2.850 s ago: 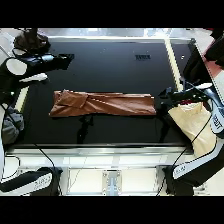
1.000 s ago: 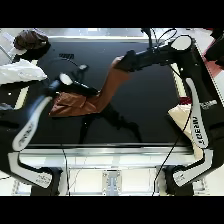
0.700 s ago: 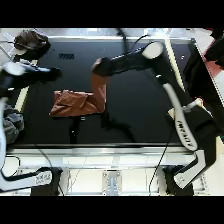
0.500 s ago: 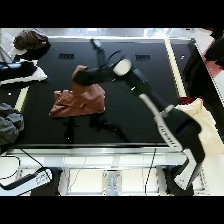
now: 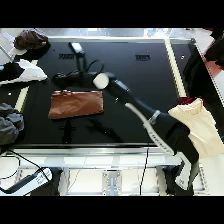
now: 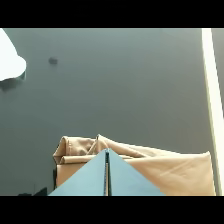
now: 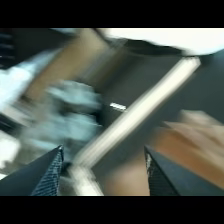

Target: Fold the shirts.

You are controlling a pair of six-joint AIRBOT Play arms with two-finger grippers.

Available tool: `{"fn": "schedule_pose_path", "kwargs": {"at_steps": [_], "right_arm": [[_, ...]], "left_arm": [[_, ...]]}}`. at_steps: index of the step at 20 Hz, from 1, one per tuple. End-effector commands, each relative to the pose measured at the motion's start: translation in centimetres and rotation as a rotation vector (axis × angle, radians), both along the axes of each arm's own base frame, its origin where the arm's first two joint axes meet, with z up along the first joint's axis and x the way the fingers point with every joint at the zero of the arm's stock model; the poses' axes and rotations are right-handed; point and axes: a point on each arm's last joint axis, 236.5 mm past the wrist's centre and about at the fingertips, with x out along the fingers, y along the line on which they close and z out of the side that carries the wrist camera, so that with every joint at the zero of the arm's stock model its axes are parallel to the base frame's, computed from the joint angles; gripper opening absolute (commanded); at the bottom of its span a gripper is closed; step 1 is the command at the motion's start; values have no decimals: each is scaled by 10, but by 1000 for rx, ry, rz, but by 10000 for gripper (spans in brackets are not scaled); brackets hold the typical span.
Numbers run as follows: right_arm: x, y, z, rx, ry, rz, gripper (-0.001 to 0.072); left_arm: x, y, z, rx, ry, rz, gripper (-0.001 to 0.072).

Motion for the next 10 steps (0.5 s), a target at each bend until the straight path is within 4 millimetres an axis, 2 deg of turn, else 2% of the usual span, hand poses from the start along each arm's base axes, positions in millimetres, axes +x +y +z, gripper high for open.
{"fn": "schedule_pose_path", "kwargs": {"at_steps": [1,2,3,4,5,6,8,9,10], "right_arm": [[52,-137,-75,-452,110,-130,545],[61,-181,-103,-496,251,-215,547],[65,-212,-127,-477,402,-294,548],[66,-233,-149,-417,549,-350,548],[63,-241,-166,-344,663,-359,546],[57,-241,-180,-275,757,-335,547],[37,-224,-198,-173,875,-200,549],[28,-212,-207,-140,918,-144,604],[22,-200,-215,-112,959,-118,696]], "left_arm": [[-3,-1,-3,-5,16,-8,11],[-4,-2,-3,-7,21,-11,11],[-4,-2,-3,-7,21,-12,11],[-4,-2,-3,-6,20,-11,11],[-4,-2,-3,-6,20,-11,11],[-4,-2,-3,-6,20,-11,11],[-4,-2,-3,-7,21,-11,11],[-4,-2,-3,-7,21,-11,11],[-4,-2,-3,-6,20,-11,11]]}}
